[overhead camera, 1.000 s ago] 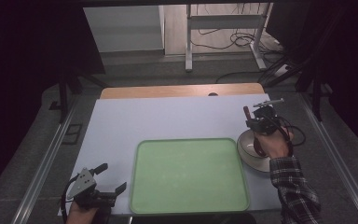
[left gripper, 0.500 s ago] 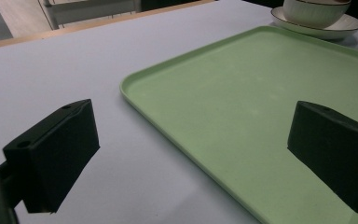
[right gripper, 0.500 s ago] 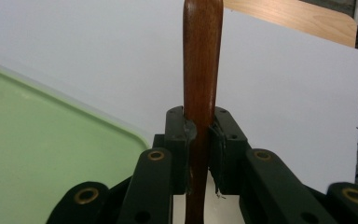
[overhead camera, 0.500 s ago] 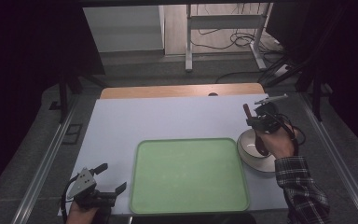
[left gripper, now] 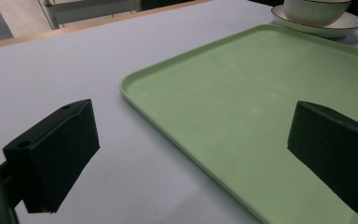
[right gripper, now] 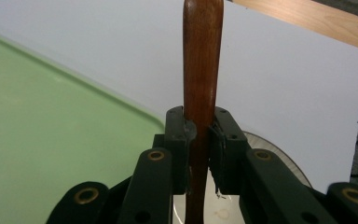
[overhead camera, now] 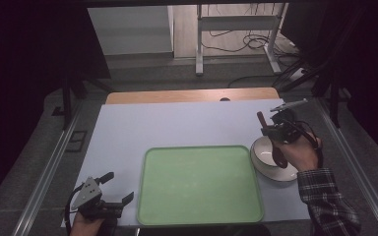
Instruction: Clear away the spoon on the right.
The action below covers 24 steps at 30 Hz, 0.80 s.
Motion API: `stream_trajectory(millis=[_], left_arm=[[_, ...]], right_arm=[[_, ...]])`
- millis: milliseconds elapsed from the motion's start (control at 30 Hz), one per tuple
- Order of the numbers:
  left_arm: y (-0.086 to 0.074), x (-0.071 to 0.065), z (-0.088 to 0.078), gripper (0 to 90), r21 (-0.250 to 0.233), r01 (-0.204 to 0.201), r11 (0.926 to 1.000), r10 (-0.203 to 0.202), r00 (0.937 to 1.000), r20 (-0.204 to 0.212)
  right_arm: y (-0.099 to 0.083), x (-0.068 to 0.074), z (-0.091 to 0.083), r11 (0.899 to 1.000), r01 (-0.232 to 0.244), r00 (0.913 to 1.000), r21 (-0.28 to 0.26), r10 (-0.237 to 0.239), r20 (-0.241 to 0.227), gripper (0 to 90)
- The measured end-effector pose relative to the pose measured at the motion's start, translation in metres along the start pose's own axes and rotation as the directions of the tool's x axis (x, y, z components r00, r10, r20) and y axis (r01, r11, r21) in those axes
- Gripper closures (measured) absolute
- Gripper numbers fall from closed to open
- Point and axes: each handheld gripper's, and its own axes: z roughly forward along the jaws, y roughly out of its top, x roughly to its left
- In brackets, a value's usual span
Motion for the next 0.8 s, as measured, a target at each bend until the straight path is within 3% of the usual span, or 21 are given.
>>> stream_trajectory(millis=[800], left_arm=[[0.000,0.000,0.000,1.5,0.002,-0.001,1.0000,0.001,1.0000,-0.002]], right_arm=[[-0.019,0.034,-0.009,0.994,0.056,0.9950,0.095,-0.047,-0.087,78.1]])
